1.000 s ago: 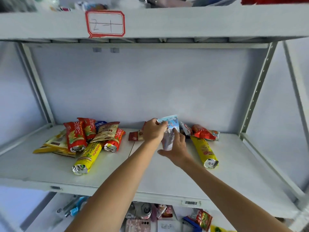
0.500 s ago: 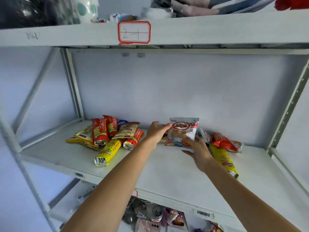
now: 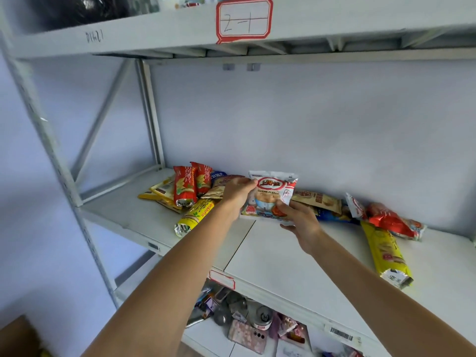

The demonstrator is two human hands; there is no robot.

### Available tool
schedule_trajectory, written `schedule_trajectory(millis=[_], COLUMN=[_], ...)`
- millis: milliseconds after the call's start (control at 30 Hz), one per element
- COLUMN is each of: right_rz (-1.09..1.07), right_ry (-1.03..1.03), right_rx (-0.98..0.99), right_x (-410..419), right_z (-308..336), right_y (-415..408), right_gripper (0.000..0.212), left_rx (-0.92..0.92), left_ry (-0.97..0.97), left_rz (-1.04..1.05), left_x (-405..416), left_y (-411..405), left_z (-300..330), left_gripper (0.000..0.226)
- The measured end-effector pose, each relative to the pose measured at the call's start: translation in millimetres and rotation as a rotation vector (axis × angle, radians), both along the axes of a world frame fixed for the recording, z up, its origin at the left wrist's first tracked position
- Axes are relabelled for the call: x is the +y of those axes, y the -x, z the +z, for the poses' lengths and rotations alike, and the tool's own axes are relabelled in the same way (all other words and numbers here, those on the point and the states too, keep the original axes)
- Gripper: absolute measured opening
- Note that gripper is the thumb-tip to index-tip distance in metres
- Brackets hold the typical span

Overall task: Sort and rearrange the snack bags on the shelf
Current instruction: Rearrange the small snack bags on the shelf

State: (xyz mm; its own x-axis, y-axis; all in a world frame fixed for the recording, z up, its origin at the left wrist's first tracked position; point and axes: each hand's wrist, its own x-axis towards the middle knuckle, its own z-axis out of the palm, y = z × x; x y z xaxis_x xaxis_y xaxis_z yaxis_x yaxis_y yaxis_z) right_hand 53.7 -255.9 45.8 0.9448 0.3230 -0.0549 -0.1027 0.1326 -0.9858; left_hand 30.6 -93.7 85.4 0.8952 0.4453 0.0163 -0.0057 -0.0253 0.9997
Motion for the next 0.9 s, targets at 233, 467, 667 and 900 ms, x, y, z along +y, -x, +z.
schedule_trajectory(millis=[233, 467, 667, 900], right_rz=[0.086, 0.06, -0.114, -0.235], right_ry=[0.051, 0.267, 0.221, 0.112], right_rx=[0.148, 0.143, 0.219, 0.259], right_x=[95.4, 203.9, 276.9, 320.8], right_z=[-30.8, -40.3, -51.5, -50.6], right_y=[-17.9, -50.1, -81.7, -128.8], right_gripper=[0.026, 0.04, 0.043, 0.036], left_rx=[0.097, 0.161, 0.191, 0.233], left_ry=[-0.056, -0.126, -0.151, -0.378], left_rz=[0.019, 0.017, -0.062, -0.181], left_x=[108.8, 219.1, 290.5, 331.1], left_y=[-13.8, -53.0, -97.6, -145.6], left_z=[-34.6, -51.5, -61.0, -52.3], left_gripper=[0.031, 0.033, 0.019, 0.036])
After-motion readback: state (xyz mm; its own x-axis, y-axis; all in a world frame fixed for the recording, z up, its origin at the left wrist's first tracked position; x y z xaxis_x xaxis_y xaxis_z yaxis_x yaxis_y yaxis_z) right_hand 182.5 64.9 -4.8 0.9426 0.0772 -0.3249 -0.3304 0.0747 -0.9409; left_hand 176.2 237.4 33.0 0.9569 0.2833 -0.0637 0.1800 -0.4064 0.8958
